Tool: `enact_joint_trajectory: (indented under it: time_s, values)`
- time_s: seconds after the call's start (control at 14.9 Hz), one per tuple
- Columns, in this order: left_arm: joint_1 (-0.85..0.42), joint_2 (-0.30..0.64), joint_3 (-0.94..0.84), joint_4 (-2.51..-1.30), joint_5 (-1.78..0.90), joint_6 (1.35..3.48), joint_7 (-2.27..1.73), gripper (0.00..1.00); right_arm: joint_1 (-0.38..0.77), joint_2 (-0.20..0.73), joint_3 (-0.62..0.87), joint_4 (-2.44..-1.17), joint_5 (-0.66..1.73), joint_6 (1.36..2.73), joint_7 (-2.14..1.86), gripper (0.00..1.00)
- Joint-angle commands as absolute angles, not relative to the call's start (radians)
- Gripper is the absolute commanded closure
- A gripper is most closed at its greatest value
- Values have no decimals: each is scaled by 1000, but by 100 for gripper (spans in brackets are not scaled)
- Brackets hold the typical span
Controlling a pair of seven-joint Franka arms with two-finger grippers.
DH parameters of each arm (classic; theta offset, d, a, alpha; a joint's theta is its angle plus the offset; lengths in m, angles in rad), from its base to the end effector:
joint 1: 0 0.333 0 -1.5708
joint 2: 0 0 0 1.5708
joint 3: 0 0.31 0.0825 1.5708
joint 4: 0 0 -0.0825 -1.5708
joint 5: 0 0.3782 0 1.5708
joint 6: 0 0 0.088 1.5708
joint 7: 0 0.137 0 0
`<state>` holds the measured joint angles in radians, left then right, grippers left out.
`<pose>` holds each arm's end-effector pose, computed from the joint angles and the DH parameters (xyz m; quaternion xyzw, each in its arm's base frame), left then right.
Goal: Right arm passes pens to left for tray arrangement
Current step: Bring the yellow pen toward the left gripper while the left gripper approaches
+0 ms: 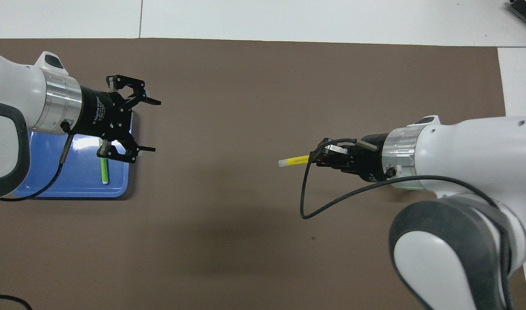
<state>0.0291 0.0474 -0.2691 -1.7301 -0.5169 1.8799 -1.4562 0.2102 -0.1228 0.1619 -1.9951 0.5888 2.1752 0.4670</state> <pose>0.5598 -0.1870 0.5295 0.7537 0.6044 -0.1569 0.2049 0.5059 0.2381 0.5212 -0.9415 0.1712 -0.0301 0.2886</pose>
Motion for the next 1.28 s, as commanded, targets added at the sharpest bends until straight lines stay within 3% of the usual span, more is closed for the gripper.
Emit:
enact_joint_trajectory:
  time_s: [0.0, 0.47, 1.21]
  values:
    - [-32, 29, -264, -1755, -534, 1898, -1500, 0, 279, -156, 160, -2068, 640, 2313, 552, 100]
    - [-119, -17, -262, -1867, -613, 2041, -1531, 1, 356, -164, 160, -2091, 640, 2318, 542, 100]
    - [-291, -86, -261, -2035, -614, 2216, -1782, 0, 357, -160, 167, -2088, 680, 2326, 535, 100]
